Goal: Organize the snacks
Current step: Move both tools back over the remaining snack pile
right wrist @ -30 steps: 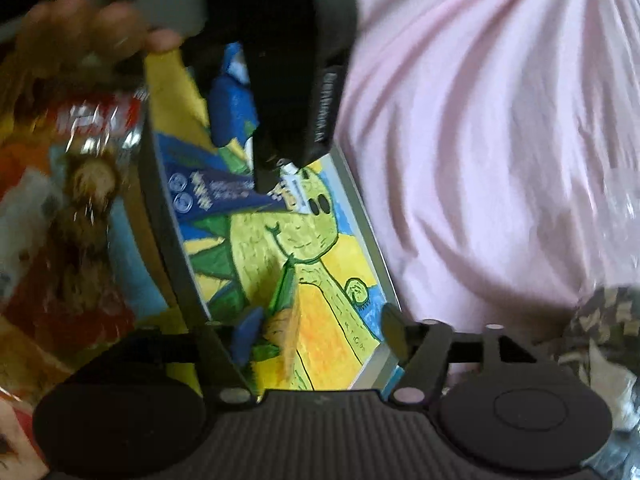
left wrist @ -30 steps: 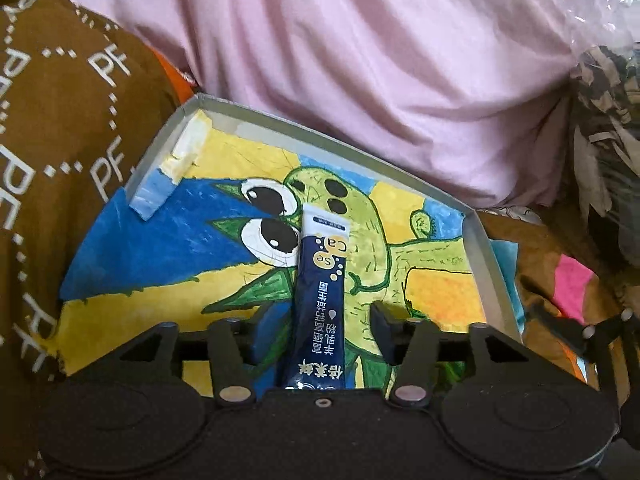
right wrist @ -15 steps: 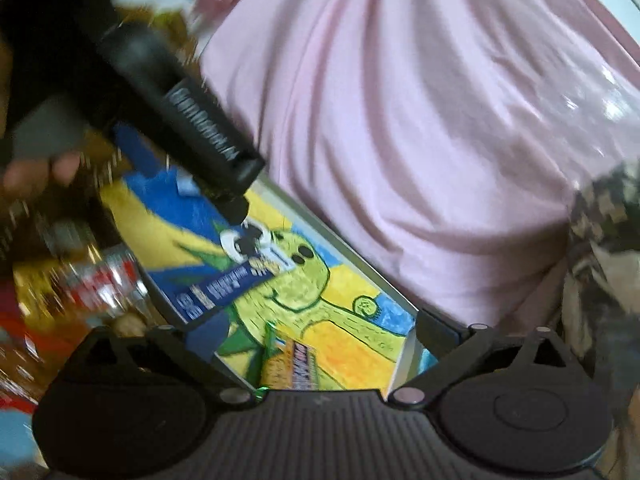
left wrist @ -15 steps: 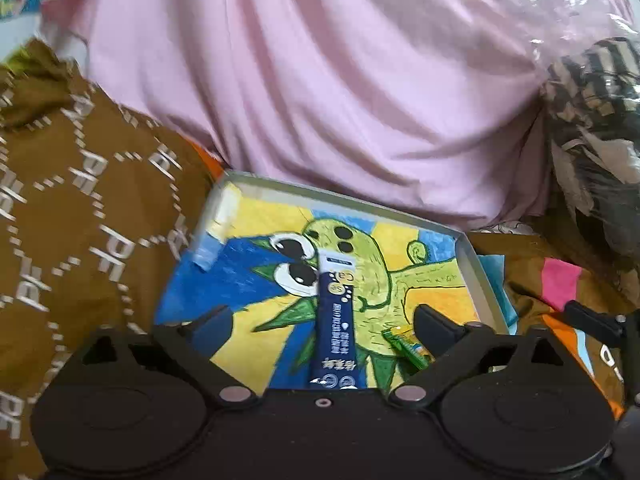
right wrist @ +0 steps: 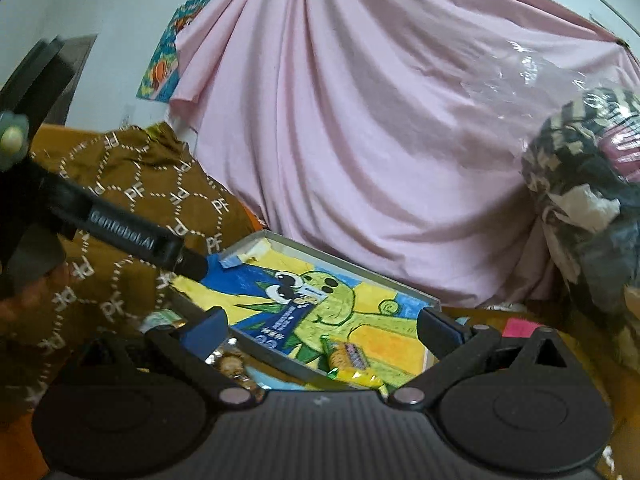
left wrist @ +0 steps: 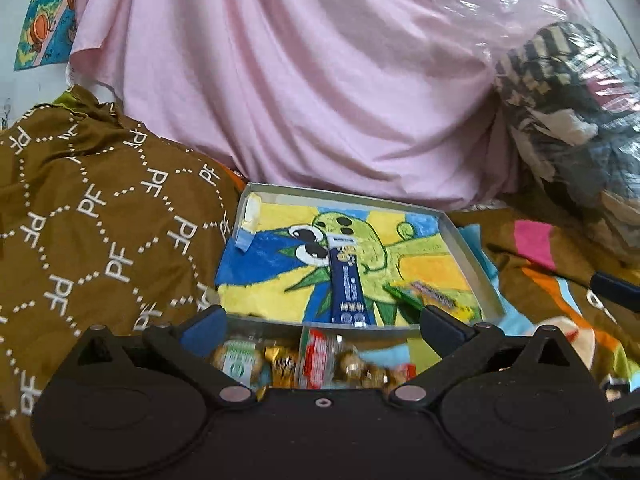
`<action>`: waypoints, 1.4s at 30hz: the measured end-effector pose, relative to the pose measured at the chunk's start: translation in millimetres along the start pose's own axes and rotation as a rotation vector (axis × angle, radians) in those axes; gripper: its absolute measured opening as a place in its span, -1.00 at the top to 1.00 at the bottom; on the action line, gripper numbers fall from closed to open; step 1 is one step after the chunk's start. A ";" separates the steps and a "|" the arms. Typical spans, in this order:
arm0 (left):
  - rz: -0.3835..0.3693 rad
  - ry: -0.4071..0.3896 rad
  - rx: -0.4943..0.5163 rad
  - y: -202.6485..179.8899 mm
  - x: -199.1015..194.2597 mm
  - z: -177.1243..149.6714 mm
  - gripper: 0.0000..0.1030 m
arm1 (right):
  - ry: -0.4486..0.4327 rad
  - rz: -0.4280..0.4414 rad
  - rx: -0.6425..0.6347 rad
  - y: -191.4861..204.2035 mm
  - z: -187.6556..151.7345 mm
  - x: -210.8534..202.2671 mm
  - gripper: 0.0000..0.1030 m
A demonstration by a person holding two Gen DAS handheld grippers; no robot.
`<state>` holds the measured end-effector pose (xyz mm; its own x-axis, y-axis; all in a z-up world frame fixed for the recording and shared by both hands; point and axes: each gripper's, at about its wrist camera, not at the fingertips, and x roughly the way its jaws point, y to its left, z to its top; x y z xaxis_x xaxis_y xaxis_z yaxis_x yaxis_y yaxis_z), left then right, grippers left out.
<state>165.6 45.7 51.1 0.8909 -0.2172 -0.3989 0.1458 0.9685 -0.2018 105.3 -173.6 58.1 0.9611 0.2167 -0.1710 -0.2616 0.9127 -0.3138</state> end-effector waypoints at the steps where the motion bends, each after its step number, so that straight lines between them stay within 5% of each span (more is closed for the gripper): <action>1: -0.002 0.002 0.011 -0.2 -5.3 -3.4 -0.98 | 0.004 0.006 0.012 1.2 -1.3 -5.0 -1.00; 19: -0.058 0.170 0.154 -8.6 -33.7 -66.9 -0.98 | 0.218 0.124 0.106 25.3 -49.0 -38.8 -1.00; 42: -0.100 0.331 0.007 25.4 32.8 -90.8 -0.98 | 0.531 0.237 0.313 19.4 -94.4 7.7 -1.00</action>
<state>159.4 52.1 -48.4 0.6843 -0.3380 -0.6462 0.2298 0.9409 -0.2488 99.3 -186.9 -37.5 0.6855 0.2967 -0.6649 -0.3454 0.9364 0.0617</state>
